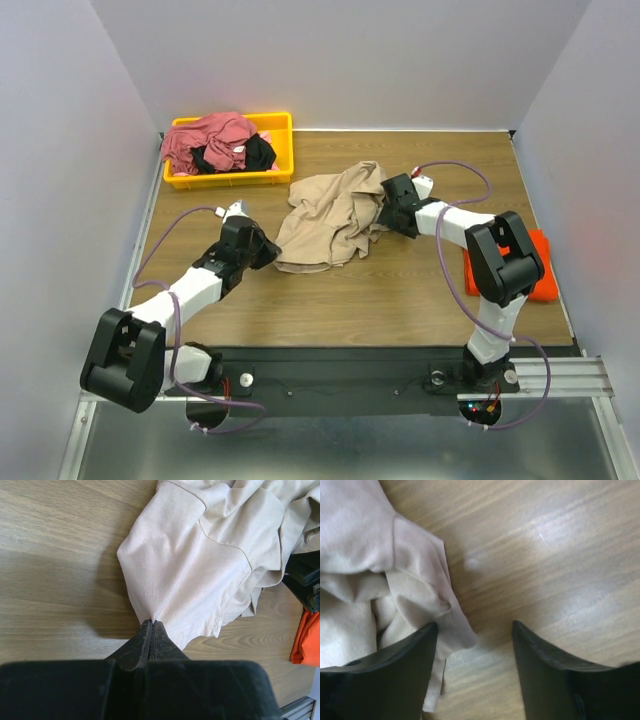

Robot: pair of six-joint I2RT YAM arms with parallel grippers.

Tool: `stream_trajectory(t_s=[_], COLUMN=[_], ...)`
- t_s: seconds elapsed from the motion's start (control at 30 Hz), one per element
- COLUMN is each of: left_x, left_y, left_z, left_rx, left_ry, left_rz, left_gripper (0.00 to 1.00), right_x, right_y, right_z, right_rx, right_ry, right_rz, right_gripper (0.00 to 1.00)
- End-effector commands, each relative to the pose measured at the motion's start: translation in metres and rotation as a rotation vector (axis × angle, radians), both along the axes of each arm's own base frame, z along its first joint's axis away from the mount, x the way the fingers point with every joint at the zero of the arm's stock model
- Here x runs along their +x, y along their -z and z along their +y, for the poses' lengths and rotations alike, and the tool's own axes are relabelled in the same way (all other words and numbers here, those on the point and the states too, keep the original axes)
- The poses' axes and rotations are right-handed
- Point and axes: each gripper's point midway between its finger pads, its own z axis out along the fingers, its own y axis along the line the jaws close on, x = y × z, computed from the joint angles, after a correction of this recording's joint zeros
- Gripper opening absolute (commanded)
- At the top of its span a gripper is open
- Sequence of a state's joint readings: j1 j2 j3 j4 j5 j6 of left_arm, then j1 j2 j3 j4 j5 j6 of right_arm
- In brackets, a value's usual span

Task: Fold and stack the t-shirts
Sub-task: Flatten out the tshirt

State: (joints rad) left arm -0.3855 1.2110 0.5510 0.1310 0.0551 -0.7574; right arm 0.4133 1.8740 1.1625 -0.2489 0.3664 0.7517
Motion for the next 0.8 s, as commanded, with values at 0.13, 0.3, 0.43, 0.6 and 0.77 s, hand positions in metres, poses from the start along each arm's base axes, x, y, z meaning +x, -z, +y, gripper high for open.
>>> stream_trajectory(t_s=[0.13,0.3,0.43,0.6,0.77], left_x=[0.004,0.015,0.021,0.017,-0.002], left_y=[-0.022,-0.051,-0.092,-0.16,-0.265], left_z=[0.006,0.015,0.021,0.032,0.055], left_rx=[0.021,0.041,0.028,-0.007,-0.058], left_ry=[-0.022,-0.082,-0.122,-0.169,-0.242], left_rz=[-0.045,-0.103,-0.183,-0.324,-0.552], left_gripper=[0.0,0.0,0.0,0.0,0.0], right_x=[0.029,0.028,0.02,-0.002,-0.043], right_y=[0.015,-0.014,-0.069,-0.149,-0.258], right_z=[0.025,0.018,-0.004,-0.02,-0.038], right_rx=[0.08,0.061,0.012,0.005,0.032], right_ry=[-0.076,-0.075,-0.042,-0.067,-0.101], right_rz=[-0.078,-0.139,-0.26,-0.429,-0.652], right_gripper=[0.34,0.0,0.0,0.0,0.0])
